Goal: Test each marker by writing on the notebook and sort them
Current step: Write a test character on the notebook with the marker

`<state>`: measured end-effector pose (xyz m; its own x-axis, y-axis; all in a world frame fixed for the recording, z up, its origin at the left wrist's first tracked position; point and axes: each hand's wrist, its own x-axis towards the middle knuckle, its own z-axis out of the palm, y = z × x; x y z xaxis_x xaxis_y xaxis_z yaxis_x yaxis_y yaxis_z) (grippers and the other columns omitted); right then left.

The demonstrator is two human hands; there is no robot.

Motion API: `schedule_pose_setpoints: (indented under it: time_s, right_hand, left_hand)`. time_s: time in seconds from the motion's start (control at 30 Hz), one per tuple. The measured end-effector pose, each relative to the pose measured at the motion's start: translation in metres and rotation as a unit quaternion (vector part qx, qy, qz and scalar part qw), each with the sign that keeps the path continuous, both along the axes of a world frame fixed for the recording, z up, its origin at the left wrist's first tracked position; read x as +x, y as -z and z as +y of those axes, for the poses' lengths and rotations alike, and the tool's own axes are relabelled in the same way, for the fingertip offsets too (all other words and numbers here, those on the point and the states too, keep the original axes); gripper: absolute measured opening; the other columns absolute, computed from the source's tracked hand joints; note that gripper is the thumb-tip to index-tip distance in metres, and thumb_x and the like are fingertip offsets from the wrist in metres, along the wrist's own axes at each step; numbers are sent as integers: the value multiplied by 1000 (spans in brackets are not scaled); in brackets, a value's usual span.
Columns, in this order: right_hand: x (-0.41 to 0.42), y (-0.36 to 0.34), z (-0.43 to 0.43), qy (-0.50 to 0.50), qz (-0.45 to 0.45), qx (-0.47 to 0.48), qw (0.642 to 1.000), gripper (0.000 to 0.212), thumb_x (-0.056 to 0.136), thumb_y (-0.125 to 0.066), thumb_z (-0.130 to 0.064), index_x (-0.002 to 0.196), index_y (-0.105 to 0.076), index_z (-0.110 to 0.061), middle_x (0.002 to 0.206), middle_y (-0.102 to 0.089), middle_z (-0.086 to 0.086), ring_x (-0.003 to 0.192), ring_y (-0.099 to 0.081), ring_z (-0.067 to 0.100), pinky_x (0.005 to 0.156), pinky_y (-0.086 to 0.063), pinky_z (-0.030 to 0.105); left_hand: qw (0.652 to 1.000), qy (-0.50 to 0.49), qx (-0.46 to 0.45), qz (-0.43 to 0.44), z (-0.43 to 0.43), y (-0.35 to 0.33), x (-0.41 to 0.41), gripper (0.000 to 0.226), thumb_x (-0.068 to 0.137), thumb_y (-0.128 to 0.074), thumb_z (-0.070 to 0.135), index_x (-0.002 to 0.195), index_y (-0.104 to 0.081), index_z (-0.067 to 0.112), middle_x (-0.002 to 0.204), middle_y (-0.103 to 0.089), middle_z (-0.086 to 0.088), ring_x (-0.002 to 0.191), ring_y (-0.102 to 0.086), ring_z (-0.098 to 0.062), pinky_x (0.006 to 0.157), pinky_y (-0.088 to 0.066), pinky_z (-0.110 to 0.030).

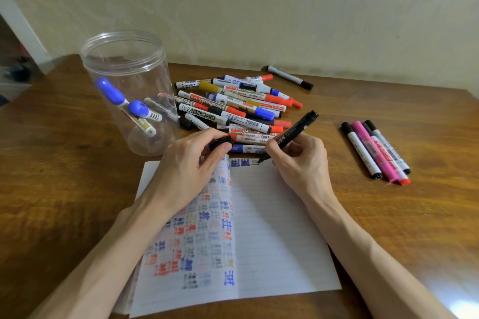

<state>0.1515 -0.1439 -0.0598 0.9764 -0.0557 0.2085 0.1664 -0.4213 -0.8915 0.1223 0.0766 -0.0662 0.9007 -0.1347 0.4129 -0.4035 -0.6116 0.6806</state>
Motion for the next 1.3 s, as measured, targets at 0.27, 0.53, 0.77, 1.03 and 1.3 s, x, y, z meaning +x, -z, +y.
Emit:
schedule_pose_setpoints:
  time_s: [0.27, 0.53, 0.77, 1.03, 1.3]
  right_hand:
    - [-1, -2, 2, -4, 19, 16, 1000, 13, 93, -76, -23, 80, -74, -22, 73, -78, -9, 67, -75, 7, 58, -57, 21]
    - [-1, -3, 2, -2, 22, -16, 1000, 16, 92, -75, -26, 77, -75, -19, 68, -76, -7, 61, -72, 12, 62, -63, 35]
    - [-1, -3, 3, -3, 34, -33, 999, 20, 90, -76, -26, 71, -72, -21, 63, -73, -14, 57, -68, 3, 52, -51, 19]
    - [1, -2, 0, 9, 24, 10, 1000, 17, 94, -74, -22, 78, -74, -22, 70, -76, -14, 65, -72, 1, 54, -50, 13]
    - [0, -2, 2, 4, 27, -29, 999, 24, 90, -75, -24, 66, -69, -23, 60, -70, -13, 55, -63, -2, 50, -42, 11]
  left_hand:
    - [1000, 0, 3, -2, 0, 1, 1, 31, 102, -53, 42, 124, -66, 22, 116, -69, 18, 109, -66, 4, 80, -61, -24]
    - [1000, -5, 7, -4, 0, 0, 1, 32, 103, -53, 42, 123, -67, 22, 114, -71, 14, 106, -67, 1, 78, -62, -28]
    - [1000, -1, 6, -3, 0, 1, 1, 32, 103, -54, 40, 123, -67, 20, 116, -71, 13, 109, -67, 1, 80, -61, -23]
    - [1000, -4, 4, -6, -1, 1, 0, 35, 102, -52, 43, 123, -67, 20, 115, -72, 13, 108, -66, 2, 82, -60, -22]
    - [1000, -5, 7, -6, -1, 0, 0, 35, 102, -52, 44, 122, -67, 19, 115, -72, 13, 108, -67, 1, 81, -59, -20]
